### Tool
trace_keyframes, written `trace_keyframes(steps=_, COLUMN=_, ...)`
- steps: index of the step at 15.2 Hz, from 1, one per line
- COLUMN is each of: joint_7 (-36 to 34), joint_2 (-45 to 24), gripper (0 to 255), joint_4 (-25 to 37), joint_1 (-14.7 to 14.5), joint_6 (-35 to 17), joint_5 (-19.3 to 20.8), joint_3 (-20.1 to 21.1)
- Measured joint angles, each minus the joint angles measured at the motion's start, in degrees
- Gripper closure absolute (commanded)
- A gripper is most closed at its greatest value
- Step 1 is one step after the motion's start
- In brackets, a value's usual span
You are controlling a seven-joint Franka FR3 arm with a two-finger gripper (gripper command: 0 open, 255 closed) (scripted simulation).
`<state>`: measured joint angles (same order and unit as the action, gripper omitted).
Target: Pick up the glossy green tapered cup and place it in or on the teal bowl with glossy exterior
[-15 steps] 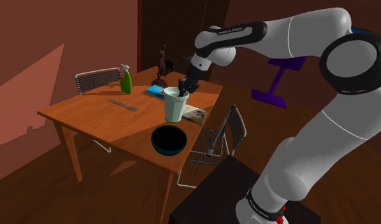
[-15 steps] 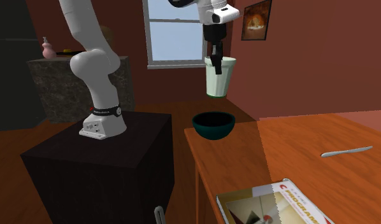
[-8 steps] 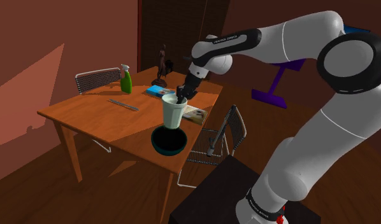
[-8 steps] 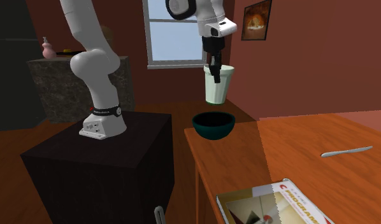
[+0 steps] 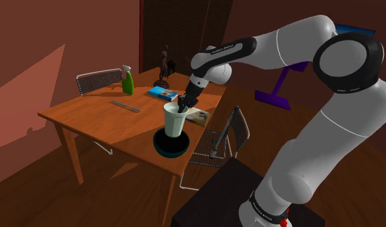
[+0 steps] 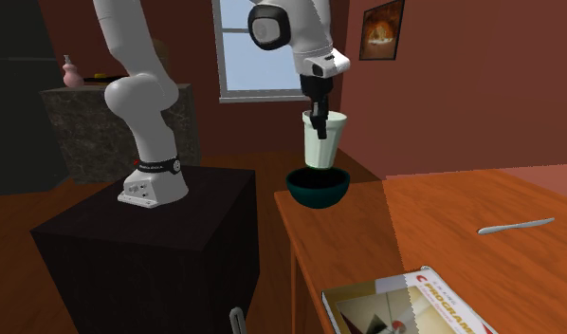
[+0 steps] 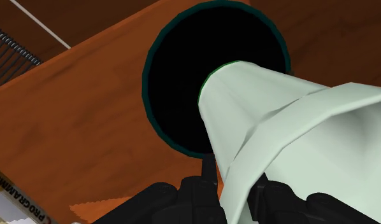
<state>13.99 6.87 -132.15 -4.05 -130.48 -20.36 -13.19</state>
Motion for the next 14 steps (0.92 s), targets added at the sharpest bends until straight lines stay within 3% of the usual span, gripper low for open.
trace_keyframes(steps=6, joint_7=2.3, joint_2=-2.6, gripper=255, joint_4=-1.9, joint_1=-0.4, joint_6=-4.0, joint_5=-2.2, joint_3=0.0)
trace_keyframes(steps=12, joint_7=2.8, joint_2=-3.0, gripper=255, joint_4=-2.1, joint_1=-0.4, joint_6=-4.8, joint_5=-2.7, joint_3=-0.1)
trace_keyframes(steps=13, joint_7=2.8, joint_2=-3.0, gripper=0, joint_4=-2.1, joint_1=-0.4, joint_6=-4.8, joint_5=-2.7, joint_3=-0.1)
trace_keyframes(steps=14, joint_7=2.8, joint_2=-3.0, gripper=0, joint_4=-2.1, joint_1=-0.4, joint_6=-4.7, joint_5=-2.7, joint_3=-0.1)
